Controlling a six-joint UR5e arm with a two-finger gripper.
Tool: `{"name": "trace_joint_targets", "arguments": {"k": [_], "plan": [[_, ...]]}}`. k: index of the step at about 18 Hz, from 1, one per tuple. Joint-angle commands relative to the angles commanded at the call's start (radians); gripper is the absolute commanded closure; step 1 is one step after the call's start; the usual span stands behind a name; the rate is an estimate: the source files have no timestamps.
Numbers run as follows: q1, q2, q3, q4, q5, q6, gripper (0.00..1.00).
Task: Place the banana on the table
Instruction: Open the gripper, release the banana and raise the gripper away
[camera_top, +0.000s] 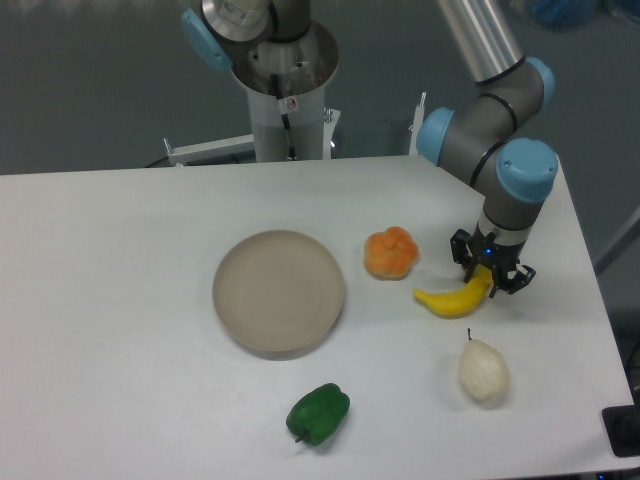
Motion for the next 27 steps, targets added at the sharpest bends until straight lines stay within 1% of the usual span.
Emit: {"name": "trace_joint_targets", "arguments": {"k": [1, 2, 4, 8, 11, 13, 18, 21, 25, 27], "plan": [[0.0, 0.008, 0.012, -0.002, -0.002, 0.0, 0.11], [0.0, 0.012, 0.015, 0.0, -0.002, -0.009, 0.0], [0.0, 0.028, 0.024, 0.002, -0.002, -0.006, 0.0], [-0.006, 0.051, 0.078, 0.002, -0.002, 0.0, 0.0], [-0.003, 0.051, 0.155, 0.002, -0.003, 0.001, 0.0], [0.0, 0.046, 0.184, 0.0, -0.005, 0.002, 0.0], [-0.002, 0.029, 0.212, 0.005, -0.005, -0.002, 0.0], [-0.008, 0.019, 0.245, 0.005, 0.0, 0.0, 0.0], [-0.012, 0.014, 0.247, 0.006, 0.0, 0.032, 0.0], [-0.029, 0.011, 0.255, 0.005, 0.002, 0.035, 0.0]]}}
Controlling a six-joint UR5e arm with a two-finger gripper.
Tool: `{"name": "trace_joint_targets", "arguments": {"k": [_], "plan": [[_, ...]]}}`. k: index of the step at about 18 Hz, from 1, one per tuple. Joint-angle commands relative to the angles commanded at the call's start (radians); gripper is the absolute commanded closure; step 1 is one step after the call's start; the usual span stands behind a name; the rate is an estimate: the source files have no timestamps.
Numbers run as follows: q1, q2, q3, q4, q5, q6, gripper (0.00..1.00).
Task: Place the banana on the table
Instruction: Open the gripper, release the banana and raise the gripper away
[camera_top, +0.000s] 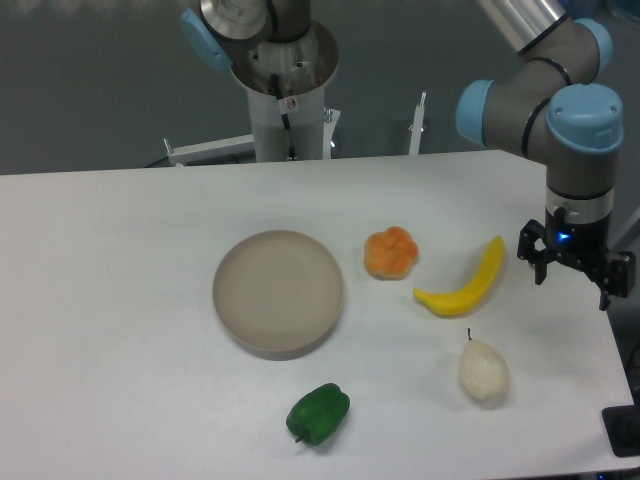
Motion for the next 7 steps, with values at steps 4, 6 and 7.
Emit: {"name": "trace_joint_targets", "arguments": {"k": [4, 6, 7], "plan": [[-0.021, -0.005, 0.005, 0.0, 0.014, 0.0, 0.0], [-0.023, -0.006, 0.005, 0.0, 0.017, 0.0, 0.0], [-0.023, -0.006, 0.003, 0.0, 0.017, 0.0, 0.0]]}}
